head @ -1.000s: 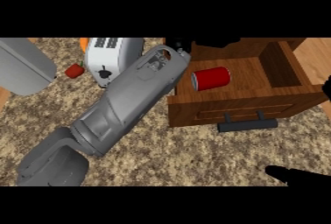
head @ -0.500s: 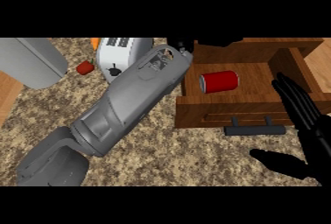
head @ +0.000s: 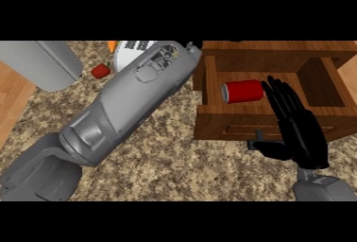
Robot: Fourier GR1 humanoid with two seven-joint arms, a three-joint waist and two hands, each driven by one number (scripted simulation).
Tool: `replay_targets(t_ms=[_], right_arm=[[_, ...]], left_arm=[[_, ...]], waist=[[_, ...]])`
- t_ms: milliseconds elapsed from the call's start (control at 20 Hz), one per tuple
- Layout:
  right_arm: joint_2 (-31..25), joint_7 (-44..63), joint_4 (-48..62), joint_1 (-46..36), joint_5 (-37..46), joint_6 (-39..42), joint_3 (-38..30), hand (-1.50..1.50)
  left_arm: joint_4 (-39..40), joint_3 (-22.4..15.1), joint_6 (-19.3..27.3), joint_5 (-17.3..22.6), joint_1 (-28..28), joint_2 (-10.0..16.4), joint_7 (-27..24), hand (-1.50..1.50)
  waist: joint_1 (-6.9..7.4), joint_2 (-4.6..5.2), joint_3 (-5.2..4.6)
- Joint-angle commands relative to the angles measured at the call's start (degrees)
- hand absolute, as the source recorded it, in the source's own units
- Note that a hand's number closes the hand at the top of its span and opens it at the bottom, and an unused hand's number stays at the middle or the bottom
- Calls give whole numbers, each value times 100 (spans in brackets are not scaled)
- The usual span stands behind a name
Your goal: Pick up the can, place it into the drawer and close the drawer
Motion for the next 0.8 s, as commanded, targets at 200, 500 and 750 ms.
replay_targets(t_ms=[200, 500, 750], right_arm=[[342, -330, 1956, -596, 409, -1187, -263, -150], [245, -579, 3169, -1274, 500, -1747, -677, -150], [250, -451, 4031, -1925, 850, -2035, -811, -150]], left_arm=[[-1122, -136, -180, -301, 535, 863, 652, -150], [-1836, -132, -216, -420, 1007, 1350, 866, -150], [-2392, -141, -402, -441, 1278, 1793, 1204, -150]], waist=[[171, -21, 0], [223, 3, 1], [283, 26, 1]])
